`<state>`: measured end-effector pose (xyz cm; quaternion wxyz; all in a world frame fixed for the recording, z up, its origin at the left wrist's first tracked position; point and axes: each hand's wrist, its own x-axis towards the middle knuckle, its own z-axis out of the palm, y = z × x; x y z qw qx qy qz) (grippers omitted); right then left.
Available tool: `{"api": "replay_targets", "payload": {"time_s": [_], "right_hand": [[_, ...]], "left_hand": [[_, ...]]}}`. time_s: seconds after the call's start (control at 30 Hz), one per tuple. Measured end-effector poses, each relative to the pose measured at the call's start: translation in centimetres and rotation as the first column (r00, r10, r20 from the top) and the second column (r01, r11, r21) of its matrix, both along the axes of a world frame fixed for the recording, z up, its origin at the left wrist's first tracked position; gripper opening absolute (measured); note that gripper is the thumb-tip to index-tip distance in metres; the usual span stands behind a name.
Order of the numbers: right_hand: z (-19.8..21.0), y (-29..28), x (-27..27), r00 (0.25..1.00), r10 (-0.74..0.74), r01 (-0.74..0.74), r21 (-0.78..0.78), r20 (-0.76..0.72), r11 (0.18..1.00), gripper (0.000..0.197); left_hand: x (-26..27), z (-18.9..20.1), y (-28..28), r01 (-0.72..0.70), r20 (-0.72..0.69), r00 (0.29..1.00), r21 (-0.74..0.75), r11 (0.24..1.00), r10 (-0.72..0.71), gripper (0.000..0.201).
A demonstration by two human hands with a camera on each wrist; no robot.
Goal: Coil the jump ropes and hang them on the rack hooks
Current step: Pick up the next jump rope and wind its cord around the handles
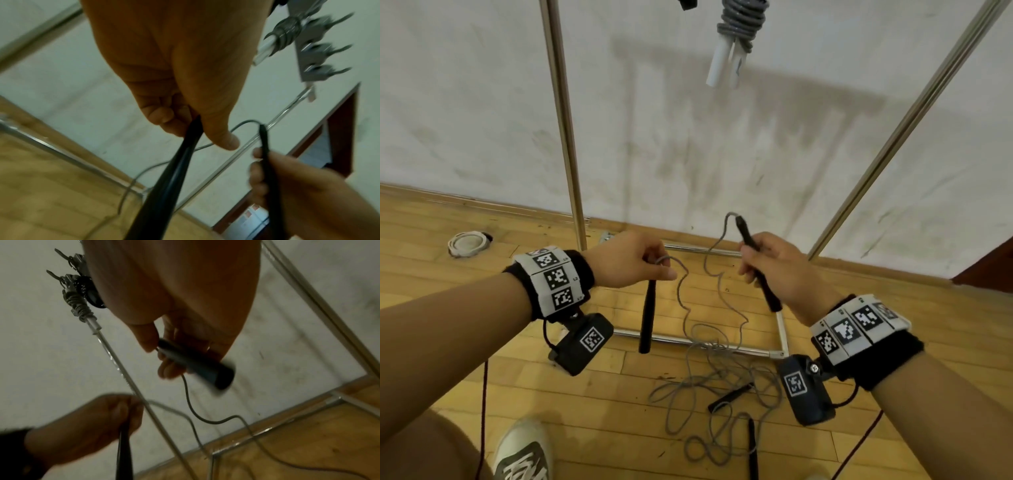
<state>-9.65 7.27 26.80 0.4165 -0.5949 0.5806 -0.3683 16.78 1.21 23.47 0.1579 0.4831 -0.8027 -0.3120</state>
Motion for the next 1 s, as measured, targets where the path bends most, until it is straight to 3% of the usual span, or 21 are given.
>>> {"api": "replay_targets", "payload": {"time_s": [0.13,0.3,0.47,0.63,0.7,0.8,0.83,0.9,1.0], "right_hand": [[-1.0,1.4,1.9,0.991,0.128,-0.129,0.044,0.031,0.991,0.007],[-1.7,1.6,3.8,0.982,0.183,-0.184,-0.015,-0.056,0.983,0.012],[-1.5,1.5,4.5,0.968,0.246,-0.250,-0.085,-0.055,0.965,0.024],[-1.0,0.8,4.3,0.986,0.163,-0.167,-0.117,-0.041,0.979,0.009],[-0.3,0.3,4.0,0.992,0.128,-0.127,-0.135,-0.006,0.983,0.008],[0.9,-0.3,3.5,0.997,0.048,-0.035,-0.187,0.067,0.982,0.008],[1.2,-0.5,3.4,0.996,0.020,0.000,-0.210,0.092,0.978,0.007],[1.8,-0.7,3.4,0.987,-0.019,0.057,-0.237,0.160,0.970,0.009],[2.4,-0.6,3.7,0.971,-0.044,0.104,-0.250,0.236,0.963,0.010]], "left_hand": [[-1.4,3.0,1.0,-0.057,-0.191,0.980,-0.018,0.998,0.052,0.051],[-3.1,4.5,1.6,-0.070,-0.328,0.942,0.012,0.997,0.070,0.038],[-4.2,4.8,2.3,-0.040,-0.359,0.932,0.000,0.999,0.037,0.028],[-4.2,4.8,2.6,-0.055,-0.402,0.915,-0.021,0.998,0.042,0.017],[-4.0,4.6,2.6,-0.043,-0.290,0.957,-0.044,0.998,0.029,0.026],[-3.8,3.8,2.8,0.054,-0.093,0.994,0.010,0.998,-0.053,0.055],[-3.8,3.5,3.0,0.100,-0.092,0.991,0.040,0.994,-0.096,0.052],[-4.2,3.1,3.4,0.178,-0.201,0.967,0.085,0.980,-0.158,0.034],[-4.7,3.3,3.8,0.186,-0.386,0.916,0.173,0.967,-0.107,0.026]]}}
